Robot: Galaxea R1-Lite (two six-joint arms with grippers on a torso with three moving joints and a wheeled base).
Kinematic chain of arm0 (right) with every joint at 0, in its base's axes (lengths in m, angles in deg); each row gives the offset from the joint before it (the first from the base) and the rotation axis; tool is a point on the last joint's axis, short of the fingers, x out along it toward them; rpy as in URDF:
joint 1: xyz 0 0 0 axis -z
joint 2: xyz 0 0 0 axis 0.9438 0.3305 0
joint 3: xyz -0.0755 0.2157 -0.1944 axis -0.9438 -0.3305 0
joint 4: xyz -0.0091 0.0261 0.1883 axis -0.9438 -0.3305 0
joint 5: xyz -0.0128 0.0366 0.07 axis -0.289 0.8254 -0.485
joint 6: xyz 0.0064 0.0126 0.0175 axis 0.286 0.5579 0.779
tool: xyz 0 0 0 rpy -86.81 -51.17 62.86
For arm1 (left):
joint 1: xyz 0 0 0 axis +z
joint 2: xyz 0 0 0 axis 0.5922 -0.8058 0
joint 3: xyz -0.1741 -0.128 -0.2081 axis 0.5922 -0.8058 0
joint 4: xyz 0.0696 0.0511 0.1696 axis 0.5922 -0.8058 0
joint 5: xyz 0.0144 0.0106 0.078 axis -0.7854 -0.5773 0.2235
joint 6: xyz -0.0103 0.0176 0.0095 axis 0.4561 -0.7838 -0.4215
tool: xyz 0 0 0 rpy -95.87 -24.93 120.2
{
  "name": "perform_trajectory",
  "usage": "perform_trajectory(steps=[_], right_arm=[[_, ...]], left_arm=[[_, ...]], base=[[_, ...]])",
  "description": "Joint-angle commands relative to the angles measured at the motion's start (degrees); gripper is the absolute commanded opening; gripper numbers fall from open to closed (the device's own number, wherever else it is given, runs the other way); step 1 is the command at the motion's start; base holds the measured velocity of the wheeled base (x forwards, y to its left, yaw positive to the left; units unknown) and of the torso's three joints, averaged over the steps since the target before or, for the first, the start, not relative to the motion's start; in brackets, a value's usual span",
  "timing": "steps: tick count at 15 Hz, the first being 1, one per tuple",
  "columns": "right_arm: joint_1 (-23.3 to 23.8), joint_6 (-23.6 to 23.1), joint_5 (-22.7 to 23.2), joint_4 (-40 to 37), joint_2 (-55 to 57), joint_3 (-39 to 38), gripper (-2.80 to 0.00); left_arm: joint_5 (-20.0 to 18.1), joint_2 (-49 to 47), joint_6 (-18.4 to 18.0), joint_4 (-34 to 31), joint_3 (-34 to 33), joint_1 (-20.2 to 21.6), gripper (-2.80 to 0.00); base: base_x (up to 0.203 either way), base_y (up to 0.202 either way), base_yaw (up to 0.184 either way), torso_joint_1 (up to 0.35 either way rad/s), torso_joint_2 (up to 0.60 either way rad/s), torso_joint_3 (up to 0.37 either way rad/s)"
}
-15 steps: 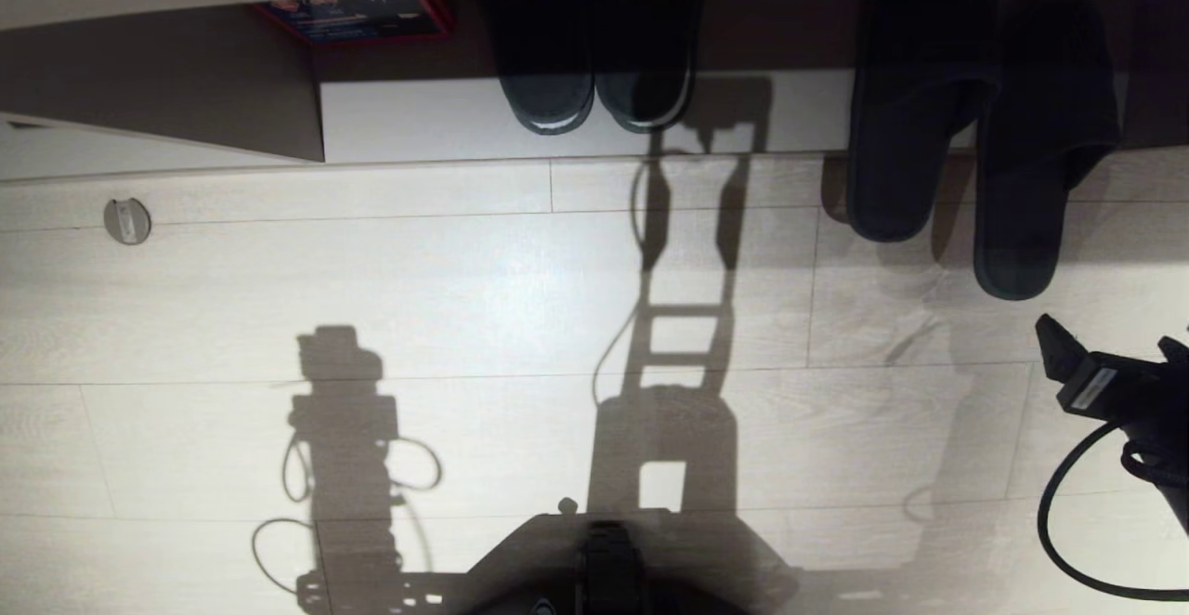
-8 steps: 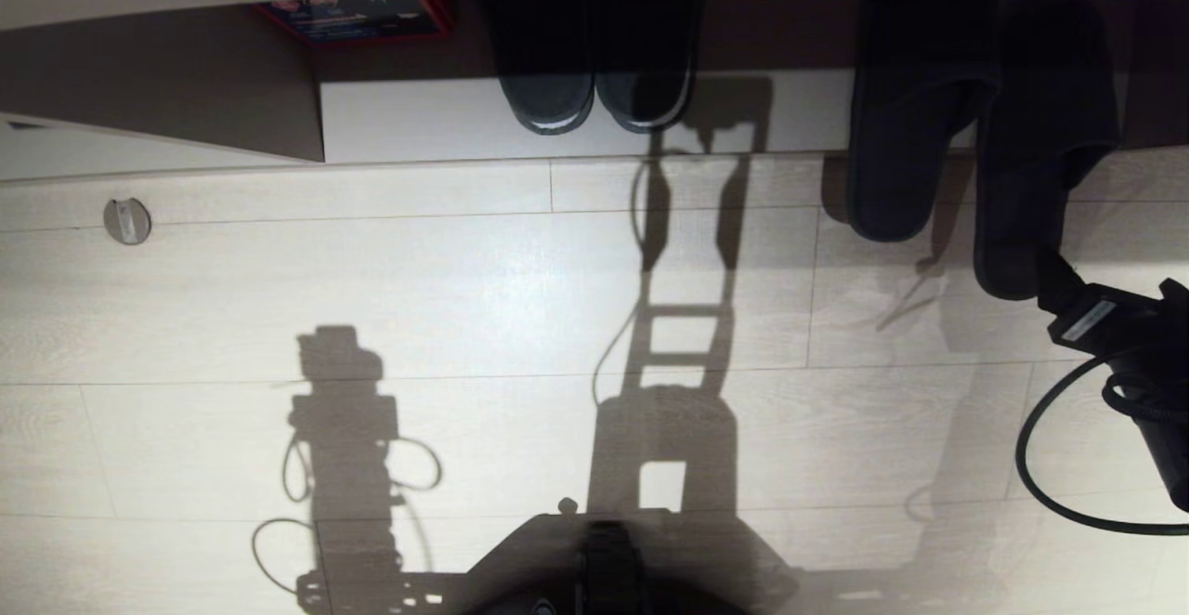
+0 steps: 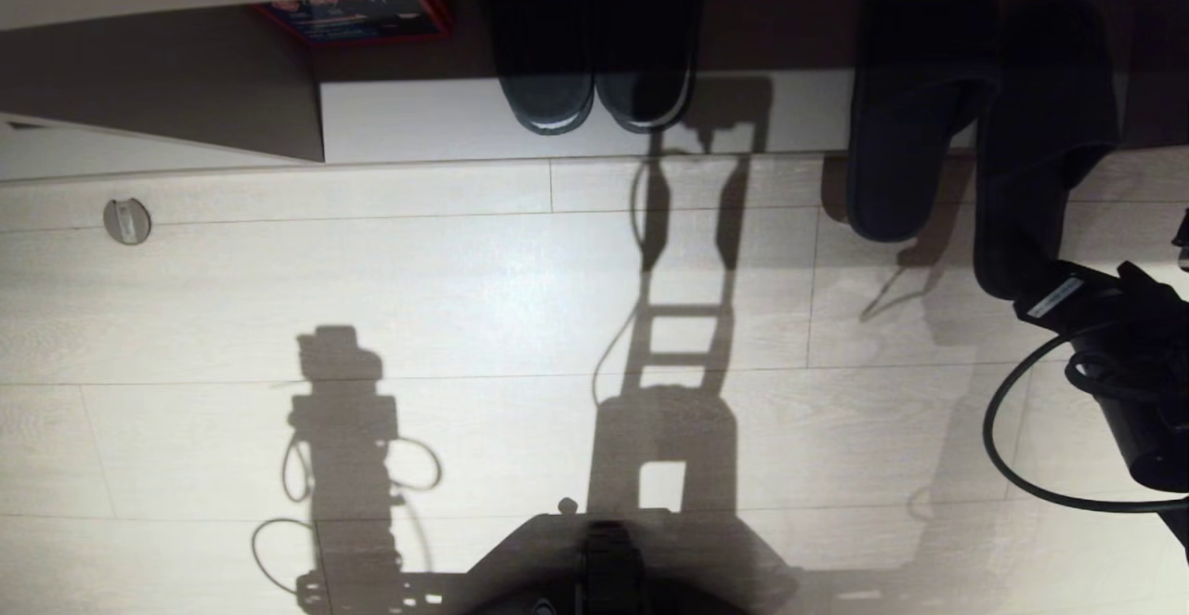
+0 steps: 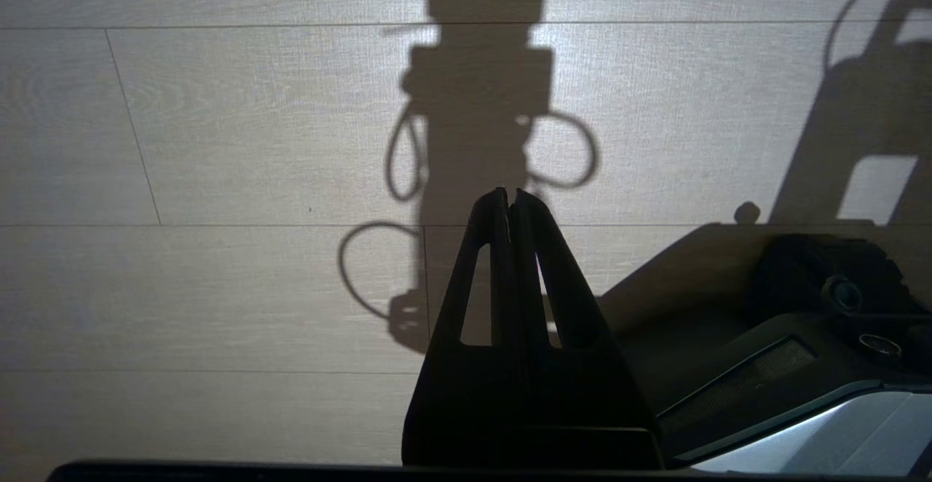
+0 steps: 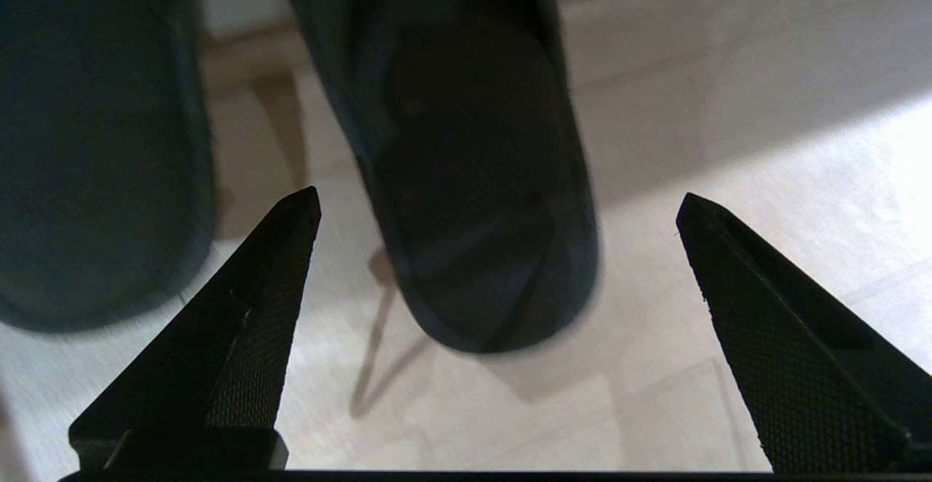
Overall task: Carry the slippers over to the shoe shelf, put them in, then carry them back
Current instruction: Pick up the slippers in the shoe cabinet
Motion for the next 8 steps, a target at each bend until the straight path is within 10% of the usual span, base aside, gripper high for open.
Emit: perform_trajectory(steps=[1,8], right_arm=[[-0.49,0.05,-0.1,0.55,0.81,1.67,0.0],[-3.02,0.14,-0.01,0.47,5.13,11.03,0.0]], left_arm=[[0.05,0.0,0.05,0.02,0.0,0.0,-2.8],[0.05,0.0,0.05,0.02,0.0,0.0,-2.8]], base=[[0.0,0.0,0.0,0.0,0.0,0.0],[0.0,0.0,0.0,0.0,0.0,0.0]])
